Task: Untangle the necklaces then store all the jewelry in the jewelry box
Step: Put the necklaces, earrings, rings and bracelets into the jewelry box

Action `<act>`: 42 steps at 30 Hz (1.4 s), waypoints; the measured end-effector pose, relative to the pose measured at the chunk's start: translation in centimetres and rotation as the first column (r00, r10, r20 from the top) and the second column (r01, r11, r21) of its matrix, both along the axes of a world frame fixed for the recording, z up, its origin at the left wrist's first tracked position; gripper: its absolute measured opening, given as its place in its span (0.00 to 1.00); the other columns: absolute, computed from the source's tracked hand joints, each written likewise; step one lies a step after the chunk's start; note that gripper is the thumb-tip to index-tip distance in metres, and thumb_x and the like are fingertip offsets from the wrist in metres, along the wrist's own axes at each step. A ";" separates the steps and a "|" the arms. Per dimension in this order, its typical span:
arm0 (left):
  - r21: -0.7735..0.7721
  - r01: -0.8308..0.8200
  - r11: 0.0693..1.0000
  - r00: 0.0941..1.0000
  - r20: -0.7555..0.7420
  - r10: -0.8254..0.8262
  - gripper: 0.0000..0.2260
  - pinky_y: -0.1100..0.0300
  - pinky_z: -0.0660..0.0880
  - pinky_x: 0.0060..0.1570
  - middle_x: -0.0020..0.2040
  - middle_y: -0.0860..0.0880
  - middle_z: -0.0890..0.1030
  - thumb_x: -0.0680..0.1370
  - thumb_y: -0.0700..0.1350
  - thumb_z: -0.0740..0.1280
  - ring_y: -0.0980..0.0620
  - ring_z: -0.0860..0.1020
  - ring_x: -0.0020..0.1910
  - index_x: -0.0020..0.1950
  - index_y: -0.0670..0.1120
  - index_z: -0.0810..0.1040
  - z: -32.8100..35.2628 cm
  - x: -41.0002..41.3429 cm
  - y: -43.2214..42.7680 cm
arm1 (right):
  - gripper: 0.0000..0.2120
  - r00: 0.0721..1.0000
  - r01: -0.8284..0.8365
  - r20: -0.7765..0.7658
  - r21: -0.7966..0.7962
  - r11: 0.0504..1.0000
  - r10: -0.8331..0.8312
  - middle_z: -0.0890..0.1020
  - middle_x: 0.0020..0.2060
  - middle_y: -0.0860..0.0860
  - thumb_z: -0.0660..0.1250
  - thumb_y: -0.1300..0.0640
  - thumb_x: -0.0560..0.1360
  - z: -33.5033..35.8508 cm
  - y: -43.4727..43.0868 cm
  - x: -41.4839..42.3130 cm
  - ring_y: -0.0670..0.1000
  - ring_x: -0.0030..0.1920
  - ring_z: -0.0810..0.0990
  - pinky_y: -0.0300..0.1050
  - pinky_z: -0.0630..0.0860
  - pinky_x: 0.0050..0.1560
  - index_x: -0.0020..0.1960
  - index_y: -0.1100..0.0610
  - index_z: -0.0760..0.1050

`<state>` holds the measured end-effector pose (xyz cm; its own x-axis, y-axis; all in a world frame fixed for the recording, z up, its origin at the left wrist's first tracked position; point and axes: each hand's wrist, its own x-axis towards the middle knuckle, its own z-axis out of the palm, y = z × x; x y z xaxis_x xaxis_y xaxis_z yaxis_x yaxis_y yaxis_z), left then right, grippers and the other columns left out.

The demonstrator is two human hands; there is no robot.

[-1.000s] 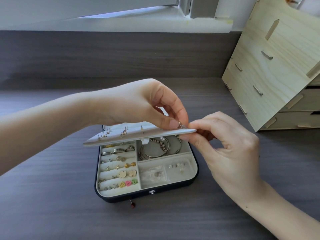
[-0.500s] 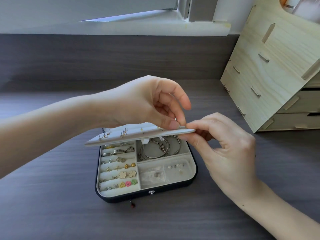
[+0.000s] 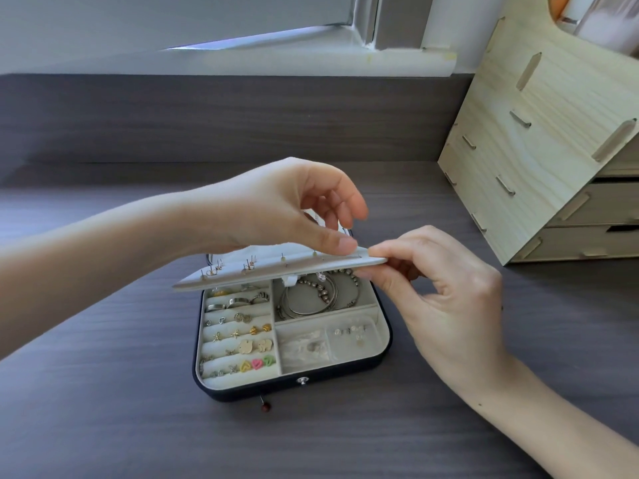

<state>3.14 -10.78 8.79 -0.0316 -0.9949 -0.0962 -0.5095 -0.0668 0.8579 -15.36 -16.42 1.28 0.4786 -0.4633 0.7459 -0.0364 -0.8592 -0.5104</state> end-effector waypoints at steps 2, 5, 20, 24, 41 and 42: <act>-0.007 0.014 1.000 0.999 0.032 -0.014 0.13 0.66 0.75 0.40 0.40 0.55 0.80 0.64 0.41 0.78 0.58 0.77 0.39 0.45 0.50 0.81 0.1 0.3 0.0 | 0.09 1.000 0.000 0.003 0.000 1.000 0.000 0.79 0.35 0.53 0.71 0.57 0.72 0.0 0.0 0.0 0.46 0.35 0.76 0.41 0.74 0.36 0.43 0.64 0.81; 0.013 0.016 1.000 0.997 0.079 -0.017 0.06 0.56 0.76 0.42 0.39 0.50 0.81 0.68 0.48 0.74 0.53 0.78 0.38 0.42 0.48 0.82 0.4 -0.2 0.3 | 0.09 1.000 -0.001 0.005 -0.001 1.000 0.001 0.79 0.35 0.53 0.71 0.57 0.72 0.0 0.0 0.0 0.46 0.35 0.76 0.41 0.74 0.36 0.43 0.64 0.81; 0.072 0.047 0.996 0.999 0.010 -0.047 0.11 0.54 0.75 0.48 0.45 0.46 0.82 0.68 0.51 0.71 0.50 0.78 0.43 0.46 0.47 0.80 0.6 -0.7 0.3 | 0.08 1.000 0.014 0.015 -0.029 0.999 -0.014 0.79 0.35 0.52 0.71 0.58 0.72 0.0 0.0 0.1 0.46 0.35 0.75 0.41 0.74 0.36 0.43 0.63 0.81; 0.034 0.037 0.999 0.975 0.216 -0.043 0.14 0.57 0.76 0.44 0.39 0.53 0.81 0.66 0.59 0.71 0.54 0.78 0.39 0.42 0.50 0.80 0.6 -0.9 0.2 | 0.07 1.000 0.015 0.008 -0.031 0.999 -0.014 0.79 0.35 0.53 0.72 0.58 0.72 -0.1 0.0 0.0 0.48 0.35 0.77 0.44 0.74 0.35 0.43 0.63 0.81; 0.076 0.054 0.996 0.932 0.353 -0.077 0.06 0.72 0.66 0.30 0.36 0.53 0.79 0.75 0.51 0.67 0.63 0.72 0.27 0.39 0.51 0.79 1.1 -1.5 0.3 | 0.07 1.000 0.011 0.020 -0.031 0.999 -0.011 0.79 0.35 0.52 0.72 0.58 0.72 -0.2 -0.1 0.1 0.47 0.34 0.75 0.43 0.74 0.35 0.43 0.63 0.81; 0.078 0.068 0.995 0.934 0.346 -0.091 0.04 0.72 0.69 0.33 0.38 0.52 0.80 0.75 0.49 0.68 0.63 0.73 0.30 0.40 0.52 0.79 1.1 -1.5 0.3 | 0.07 1.000 0.013 0.022 -0.034 0.999 -0.012 0.79 0.35 0.53 0.72 0.58 0.72 -0.2 -0.1 0.2 0.46 0.34 0.75 0.43 0.74 0.35 0.43 0.63 0.81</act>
<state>1.68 -10.51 9.93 -0.0637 -0.9818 -0.1787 -0.7818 -0.0622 0.6204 -15.19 -16.49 1.07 0.4567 -0.4429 0.7715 -0.0364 -0.8758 -0.4812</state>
